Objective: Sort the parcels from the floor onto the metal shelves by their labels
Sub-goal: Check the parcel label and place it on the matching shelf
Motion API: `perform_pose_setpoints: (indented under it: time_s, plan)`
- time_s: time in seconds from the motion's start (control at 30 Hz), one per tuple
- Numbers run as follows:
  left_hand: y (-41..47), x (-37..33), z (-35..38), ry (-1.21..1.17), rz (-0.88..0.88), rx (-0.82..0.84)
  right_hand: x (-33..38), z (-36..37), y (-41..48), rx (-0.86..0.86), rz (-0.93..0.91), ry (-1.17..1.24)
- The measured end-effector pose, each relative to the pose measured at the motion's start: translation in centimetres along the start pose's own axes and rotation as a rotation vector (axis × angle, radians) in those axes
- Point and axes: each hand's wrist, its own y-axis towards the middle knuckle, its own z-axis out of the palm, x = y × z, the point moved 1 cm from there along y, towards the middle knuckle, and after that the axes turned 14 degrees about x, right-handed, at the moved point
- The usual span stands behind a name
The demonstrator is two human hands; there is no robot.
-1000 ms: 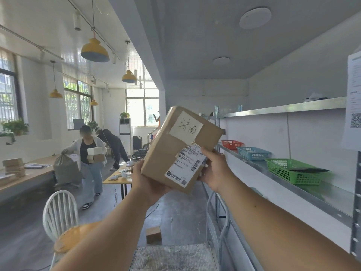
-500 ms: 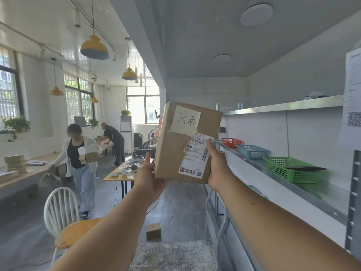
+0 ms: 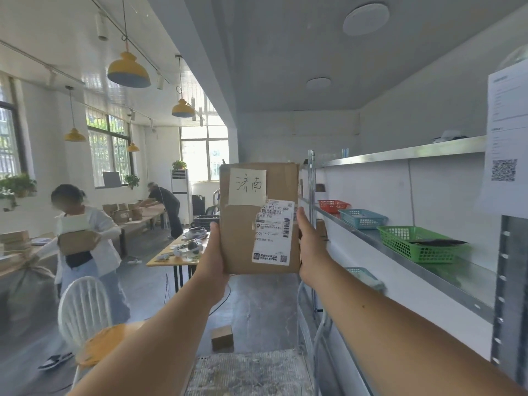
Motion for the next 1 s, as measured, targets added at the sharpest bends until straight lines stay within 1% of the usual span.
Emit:
perform_pose_setpoints:
  time_s: [0.1, 0.17, 0.23, 0.33, 0.53, 0.63, 0.7, 0.87, 1.0]
  plan:
    - [-0.3, 0.0, -0.3, 0.099, 0.059, 0.029, -0.4, -0.6, -0.3, 0.005, 0.032, 0.046]
    - [-0.3, -0.2, -0.3, 0.146, 0.068, 0.077, -0.4, -0.9, -0.6, 0.014, 0.028, 0.055]
    - [-0.3, -0.5, -0.3, 0.143, 0.052, 0.078, -0.2, -0.9, -1.0, 0.016, 0.021, 0.032]
    - [0.0, -0.8, -0.2, 0.122, 0.018, 0.13, 0.0, -0.8, -1.3, -0.038, -0.006, 0.001]
    - [1.4, -0.8, 1.0, 0.137, -0.008, 0.257, 0.5, -0.6, -2.8, -0.135, -0.054, 0.068]
    - [2.0, -0.5, 1.4, 0.111, -0.048, 0.318, 0.2, -0.8, -4.1, -0.208, -0.072, 0.064]
    - [2.4, 0.0, 2.1, 0.096, -0.078, 0.37, 0.3, -1.1, -5.2, -0.286, -0.104, 0.037]
    - [2.5, 2.3, 5.4, 0.037, -0.151, 0.588, 1.1, -3.0, -9.2, -0.469, -0.139, -0.074]
    - [1.6, 4.3, 8.3, -0.078, -0.219, 0.708, 2.0, -4.5, -12.7, -0.578, -0.161, -0.116]
